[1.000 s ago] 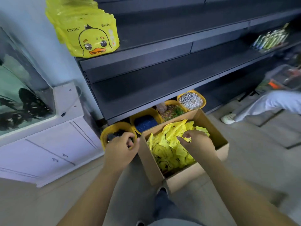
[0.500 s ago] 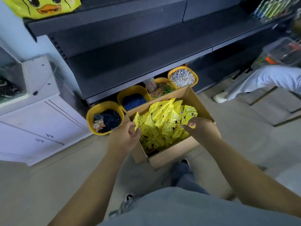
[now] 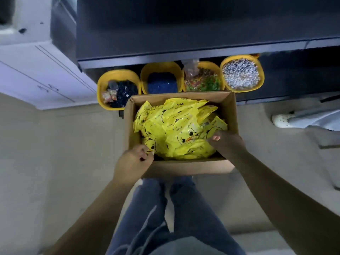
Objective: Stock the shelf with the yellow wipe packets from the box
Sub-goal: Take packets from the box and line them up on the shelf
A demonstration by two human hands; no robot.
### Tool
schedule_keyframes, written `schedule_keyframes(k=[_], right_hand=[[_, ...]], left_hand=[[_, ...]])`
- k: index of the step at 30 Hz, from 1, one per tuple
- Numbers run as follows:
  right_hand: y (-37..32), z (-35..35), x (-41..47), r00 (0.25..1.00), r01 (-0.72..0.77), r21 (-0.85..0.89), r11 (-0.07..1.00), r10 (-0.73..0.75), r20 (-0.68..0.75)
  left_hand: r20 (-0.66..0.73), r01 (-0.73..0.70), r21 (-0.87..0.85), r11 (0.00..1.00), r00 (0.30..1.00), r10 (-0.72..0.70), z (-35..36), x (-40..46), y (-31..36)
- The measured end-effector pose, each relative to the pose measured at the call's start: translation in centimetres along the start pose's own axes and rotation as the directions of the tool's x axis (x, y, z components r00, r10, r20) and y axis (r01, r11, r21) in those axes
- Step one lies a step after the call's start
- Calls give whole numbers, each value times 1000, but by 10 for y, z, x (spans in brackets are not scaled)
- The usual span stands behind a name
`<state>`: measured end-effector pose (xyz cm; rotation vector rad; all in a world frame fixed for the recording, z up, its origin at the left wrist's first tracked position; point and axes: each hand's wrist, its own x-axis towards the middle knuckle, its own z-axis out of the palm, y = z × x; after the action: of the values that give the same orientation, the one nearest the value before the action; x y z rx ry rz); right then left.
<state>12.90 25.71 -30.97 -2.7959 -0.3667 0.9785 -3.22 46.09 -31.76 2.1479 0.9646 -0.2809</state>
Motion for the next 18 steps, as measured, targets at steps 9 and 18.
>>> schedule_keyframes(k=[9,18], right_hand=[[-3,59,124,975,191,7,982,-190,118],[-8,124,204,834,528,-198,826,-460,306]], left_hand=[[299,-62,11,998,953,56,103,61,-9],[403,-187,139,972,908,117,199,101,-14]])
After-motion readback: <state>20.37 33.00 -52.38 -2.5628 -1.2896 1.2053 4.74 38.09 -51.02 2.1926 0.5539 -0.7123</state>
